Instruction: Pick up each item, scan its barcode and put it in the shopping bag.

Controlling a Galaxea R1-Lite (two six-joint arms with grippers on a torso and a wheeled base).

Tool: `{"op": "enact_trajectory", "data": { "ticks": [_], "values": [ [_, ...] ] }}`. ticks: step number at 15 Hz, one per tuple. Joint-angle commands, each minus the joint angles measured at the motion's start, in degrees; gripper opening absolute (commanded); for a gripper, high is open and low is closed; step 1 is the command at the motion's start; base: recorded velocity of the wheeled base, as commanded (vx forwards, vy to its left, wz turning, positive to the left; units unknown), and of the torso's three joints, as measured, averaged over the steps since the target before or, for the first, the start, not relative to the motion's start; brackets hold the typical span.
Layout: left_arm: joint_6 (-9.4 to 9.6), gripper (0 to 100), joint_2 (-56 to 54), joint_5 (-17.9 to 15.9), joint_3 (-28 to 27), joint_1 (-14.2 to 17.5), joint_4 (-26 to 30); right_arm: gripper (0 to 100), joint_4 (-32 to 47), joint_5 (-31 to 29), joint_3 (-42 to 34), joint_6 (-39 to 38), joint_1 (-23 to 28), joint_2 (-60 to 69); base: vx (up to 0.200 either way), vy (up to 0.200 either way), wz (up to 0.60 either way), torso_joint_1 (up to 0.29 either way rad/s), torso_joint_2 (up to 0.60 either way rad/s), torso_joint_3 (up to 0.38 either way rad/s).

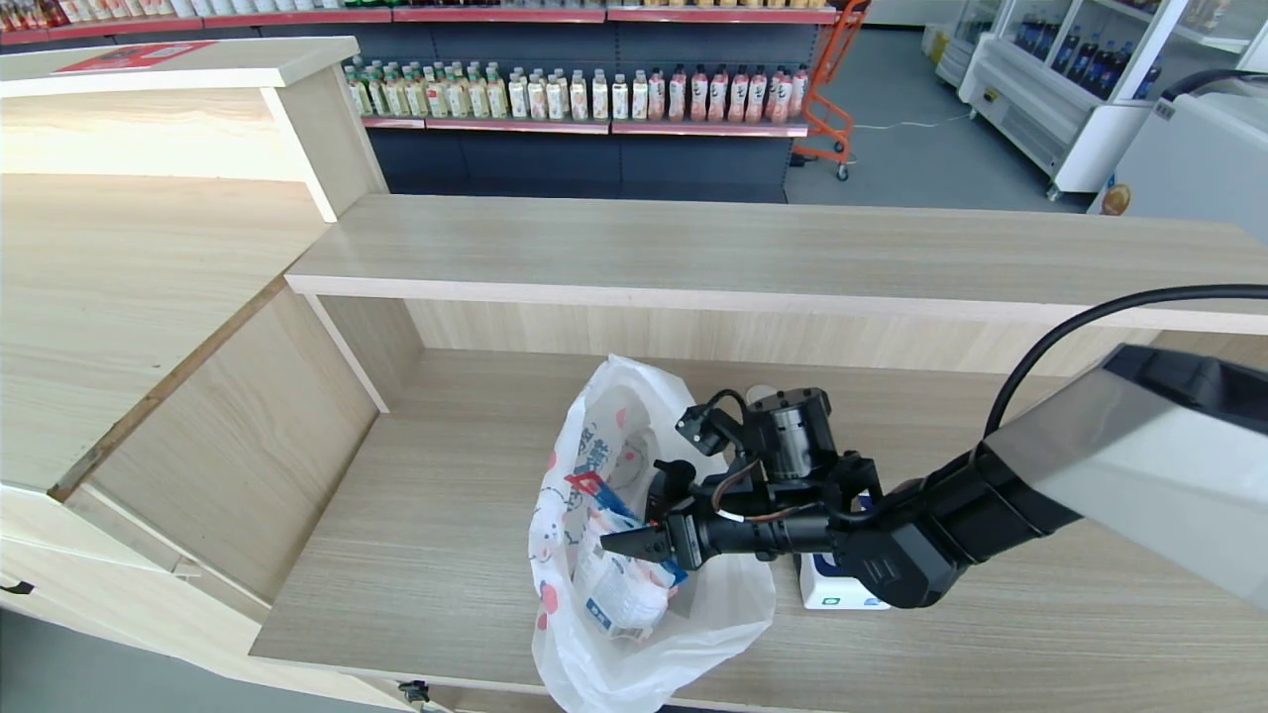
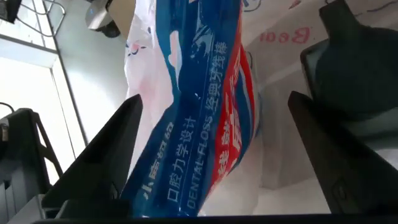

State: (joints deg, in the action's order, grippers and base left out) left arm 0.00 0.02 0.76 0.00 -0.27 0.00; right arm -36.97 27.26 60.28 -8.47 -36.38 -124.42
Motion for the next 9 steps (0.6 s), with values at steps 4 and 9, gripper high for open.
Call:
{"op": "enact_trajectory", "data": {
  "ticks": [4,9],
  "values": [
    [0.0,100,-0.02,0.04,0.0,0.0,0.0,100,0.15,0.25,0.1,-1.37,1.4,1.72,0.0,0.0,0.0,0.0,0.0,0.0],
    [0.0,100,-0.02,0.04,0.0,0.0,0.0,100,-0.03,3.5,0.1,-9.55,2.19,4.62,0.0,0.0,0.0,0.0,0.0,0.0]
  ]
}}
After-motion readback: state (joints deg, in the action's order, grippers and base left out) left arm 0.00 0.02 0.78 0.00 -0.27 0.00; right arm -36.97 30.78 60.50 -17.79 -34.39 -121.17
